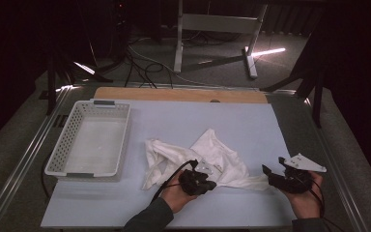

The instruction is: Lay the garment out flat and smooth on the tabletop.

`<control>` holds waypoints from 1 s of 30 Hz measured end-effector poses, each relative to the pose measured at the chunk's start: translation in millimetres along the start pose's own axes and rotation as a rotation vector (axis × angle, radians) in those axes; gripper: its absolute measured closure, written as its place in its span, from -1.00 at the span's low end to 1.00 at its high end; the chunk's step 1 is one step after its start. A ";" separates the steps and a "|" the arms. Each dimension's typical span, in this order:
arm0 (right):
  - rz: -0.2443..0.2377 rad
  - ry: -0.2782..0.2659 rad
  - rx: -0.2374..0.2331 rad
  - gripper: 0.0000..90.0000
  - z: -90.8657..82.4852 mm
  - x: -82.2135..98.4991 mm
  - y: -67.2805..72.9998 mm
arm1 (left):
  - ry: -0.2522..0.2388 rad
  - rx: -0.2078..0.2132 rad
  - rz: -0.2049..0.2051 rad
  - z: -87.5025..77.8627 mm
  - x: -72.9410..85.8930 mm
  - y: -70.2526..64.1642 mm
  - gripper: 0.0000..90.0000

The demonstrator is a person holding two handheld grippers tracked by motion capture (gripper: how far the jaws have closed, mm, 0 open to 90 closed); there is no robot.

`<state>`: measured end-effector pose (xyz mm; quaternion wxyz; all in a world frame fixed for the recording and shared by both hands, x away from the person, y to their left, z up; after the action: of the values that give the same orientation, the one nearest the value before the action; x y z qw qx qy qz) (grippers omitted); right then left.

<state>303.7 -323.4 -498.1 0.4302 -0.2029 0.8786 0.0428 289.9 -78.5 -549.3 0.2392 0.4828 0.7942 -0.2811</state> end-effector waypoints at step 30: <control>-0.027 0.057 -0.151 -0.15 37.9 0.0 46.7 | -0.240 -0.105 -0.127 -74.8 7.9 41.5 -0.19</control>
<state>313.3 -271.2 -526.5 0.3891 -0.2475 0.8820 0.0972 315.9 -7.2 -508.9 0.3393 0.3813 0.8024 -0.3093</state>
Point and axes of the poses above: each handheld gripper's, and its own axes: z roughly forward along the jaws, x roughly out of its underside, y roughly to its left, the point moved 7 cm from there along z, roughly forward along the jaws, and after that the axes turned 3 degrees about y, right-handed, at the moved point
